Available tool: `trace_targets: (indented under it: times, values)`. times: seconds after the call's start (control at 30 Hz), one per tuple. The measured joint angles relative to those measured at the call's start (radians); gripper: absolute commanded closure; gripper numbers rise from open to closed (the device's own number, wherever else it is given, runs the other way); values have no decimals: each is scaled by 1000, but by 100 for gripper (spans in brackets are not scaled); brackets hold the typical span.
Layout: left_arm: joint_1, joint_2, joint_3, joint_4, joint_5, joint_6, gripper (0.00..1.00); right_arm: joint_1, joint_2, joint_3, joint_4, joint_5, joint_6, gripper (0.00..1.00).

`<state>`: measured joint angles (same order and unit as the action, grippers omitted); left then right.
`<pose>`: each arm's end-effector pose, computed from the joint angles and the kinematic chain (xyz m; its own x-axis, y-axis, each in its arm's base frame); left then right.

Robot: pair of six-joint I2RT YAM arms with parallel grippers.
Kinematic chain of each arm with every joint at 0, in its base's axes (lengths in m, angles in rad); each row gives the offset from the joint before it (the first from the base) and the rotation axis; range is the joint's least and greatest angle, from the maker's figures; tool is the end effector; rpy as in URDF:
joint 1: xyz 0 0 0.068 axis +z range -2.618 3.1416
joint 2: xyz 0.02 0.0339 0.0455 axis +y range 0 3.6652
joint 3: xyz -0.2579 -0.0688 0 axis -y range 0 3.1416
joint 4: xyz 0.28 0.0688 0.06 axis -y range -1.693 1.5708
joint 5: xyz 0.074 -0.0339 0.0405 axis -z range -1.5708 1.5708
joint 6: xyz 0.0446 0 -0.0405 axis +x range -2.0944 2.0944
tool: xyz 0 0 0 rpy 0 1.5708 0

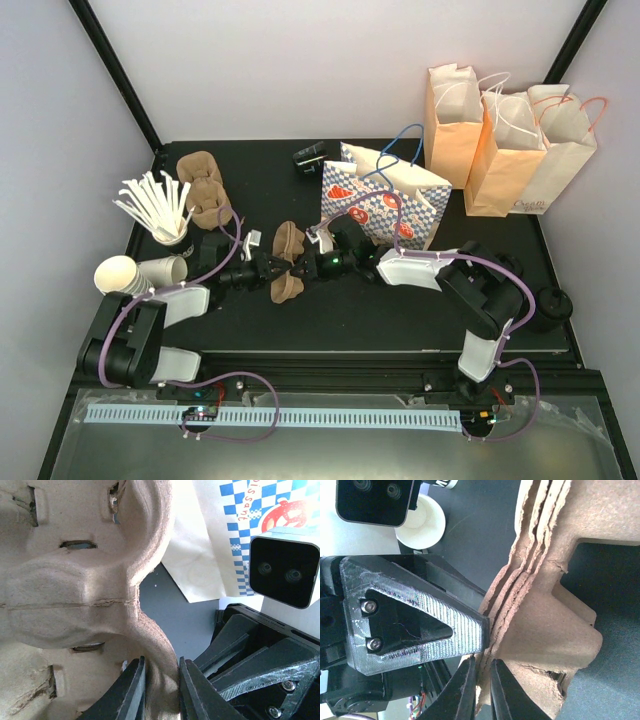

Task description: Pack the takeout coffee

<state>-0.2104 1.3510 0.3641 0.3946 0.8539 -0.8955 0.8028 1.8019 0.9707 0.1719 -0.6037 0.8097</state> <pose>0.2413 -0.0859 0.1070 -0.9258 -0.3267 -0.1902 0.0420 0.4110 -0.9107 0.2594 0.3050 0.1303 -0.9480 -0.1235 -0.2934 -0.3153 0.4909 0.8122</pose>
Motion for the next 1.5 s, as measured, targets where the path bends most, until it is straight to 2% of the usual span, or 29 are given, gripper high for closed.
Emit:
trace_targets:
  times: [0.27,0.4,0.7,0.87,0.93,1.23,1.33,1.5]
  values:
    - [13,-66,-17,-16,-17,-26,82,1,0,5,-9,3,-6,88]
    - [21,-109,-18,-58,-28,-23,78,1,0,10,-18,3,-12,88]
    - [27,-145,-9,-136,-31,20,82,3,-11,18,-59,27,-33,86]
    - [37,-185,21,-237,-39,73,81,3,-15,30,-92,53,-52,79]
    - [39,-188,37,-258,-39,93,82,3,-17,29,-95,64,-54,73]
    - [39,-158,39,-232,12,103,83,-2,-60,-40,-32,43,-41,53]
    - [39,-157,39,-220,23,103,84,-2,-60,-51,5,21,-30,50]
    - [39,-143,39,-204,32,102,85,-1,-60,-55,56,-13,-14,49]
